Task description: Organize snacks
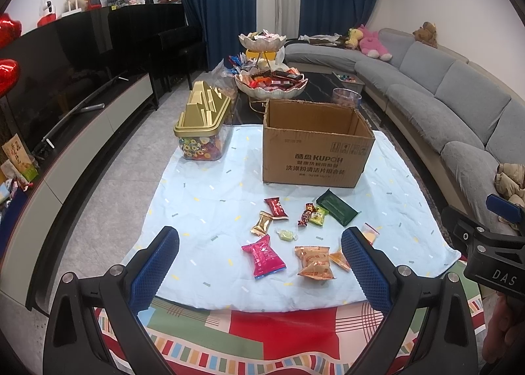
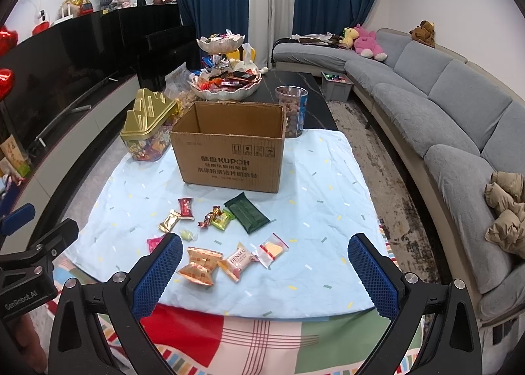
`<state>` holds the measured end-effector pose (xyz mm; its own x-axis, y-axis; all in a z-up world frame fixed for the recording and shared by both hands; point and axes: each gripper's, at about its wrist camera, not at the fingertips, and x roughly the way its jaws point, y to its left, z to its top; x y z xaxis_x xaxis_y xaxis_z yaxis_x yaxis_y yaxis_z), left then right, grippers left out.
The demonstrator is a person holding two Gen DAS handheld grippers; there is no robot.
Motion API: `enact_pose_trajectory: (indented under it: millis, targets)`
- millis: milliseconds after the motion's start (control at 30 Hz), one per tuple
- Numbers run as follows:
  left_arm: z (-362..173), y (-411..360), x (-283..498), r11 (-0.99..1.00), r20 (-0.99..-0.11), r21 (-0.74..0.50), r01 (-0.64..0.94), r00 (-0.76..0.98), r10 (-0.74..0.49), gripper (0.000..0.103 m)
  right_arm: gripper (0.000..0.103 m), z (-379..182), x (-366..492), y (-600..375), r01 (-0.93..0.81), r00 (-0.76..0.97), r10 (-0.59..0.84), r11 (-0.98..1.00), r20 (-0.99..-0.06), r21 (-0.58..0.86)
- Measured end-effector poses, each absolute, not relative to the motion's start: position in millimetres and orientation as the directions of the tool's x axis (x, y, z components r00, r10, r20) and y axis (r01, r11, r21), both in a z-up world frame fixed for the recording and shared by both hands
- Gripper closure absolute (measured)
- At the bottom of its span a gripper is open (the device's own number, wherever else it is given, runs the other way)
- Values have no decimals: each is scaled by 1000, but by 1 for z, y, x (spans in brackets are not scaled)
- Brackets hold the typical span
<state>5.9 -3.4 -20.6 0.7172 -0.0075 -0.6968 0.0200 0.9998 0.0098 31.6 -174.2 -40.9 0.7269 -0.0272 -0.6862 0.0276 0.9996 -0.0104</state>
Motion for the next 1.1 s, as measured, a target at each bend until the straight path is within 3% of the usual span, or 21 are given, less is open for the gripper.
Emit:
enact_pose_trajectory:
  millis: [1100]
  targets:
    - [-56,4,56,1000,-752,27,6,659,17,2,1,-84,87,-177,18,660,-39,999,-750,-35]
